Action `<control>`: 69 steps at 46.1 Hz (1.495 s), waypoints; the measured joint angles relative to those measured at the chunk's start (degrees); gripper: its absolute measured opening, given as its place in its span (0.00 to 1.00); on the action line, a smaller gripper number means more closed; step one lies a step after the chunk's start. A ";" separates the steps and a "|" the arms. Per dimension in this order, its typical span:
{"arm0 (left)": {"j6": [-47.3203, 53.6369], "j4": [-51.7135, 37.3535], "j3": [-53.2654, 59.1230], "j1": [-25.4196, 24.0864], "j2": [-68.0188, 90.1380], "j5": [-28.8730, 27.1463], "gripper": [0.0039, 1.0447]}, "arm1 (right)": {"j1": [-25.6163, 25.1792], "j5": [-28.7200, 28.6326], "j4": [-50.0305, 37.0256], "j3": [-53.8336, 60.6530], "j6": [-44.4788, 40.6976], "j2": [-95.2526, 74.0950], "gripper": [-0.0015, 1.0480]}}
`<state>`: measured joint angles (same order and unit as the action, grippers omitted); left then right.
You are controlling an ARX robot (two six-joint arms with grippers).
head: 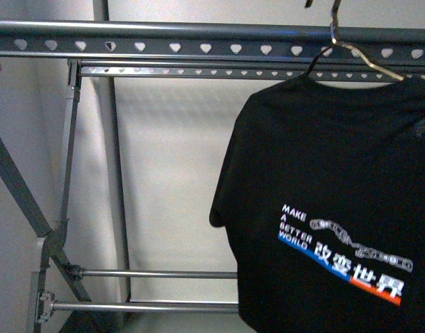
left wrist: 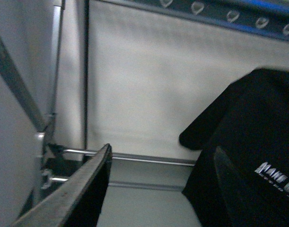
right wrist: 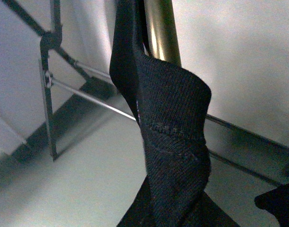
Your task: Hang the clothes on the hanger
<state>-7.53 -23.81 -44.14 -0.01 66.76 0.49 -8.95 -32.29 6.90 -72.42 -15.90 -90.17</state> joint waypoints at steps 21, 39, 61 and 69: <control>7.13 -9.92 26.53 0.02 -15.02 -0.50 0.03 | 0.66 9.33 12.46 -21.38 17.79 -13.16 0.04; 7.23 -8.90 36.46 0.02 -26.12 -0.50 0.03 | 5.33 10.14 -5.38 1.86 20.26 -4.85 0.16; 7.39 -0.87 43.08 0.02 -41.53 -0.55 0.03 | 8.81 31.43 -9.55 52.48 15.98 65.00 0.41; 7.41 2.34 43.12 0.02 -45.55 -0.50 0.03 | 8.85 32.26 -6.62 68.37 15.98 86.64 0.12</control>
<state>-0.12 -21.47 -1.02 0.01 21.21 -0.01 -0.10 -0.03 0.27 -4.05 0.08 -3.53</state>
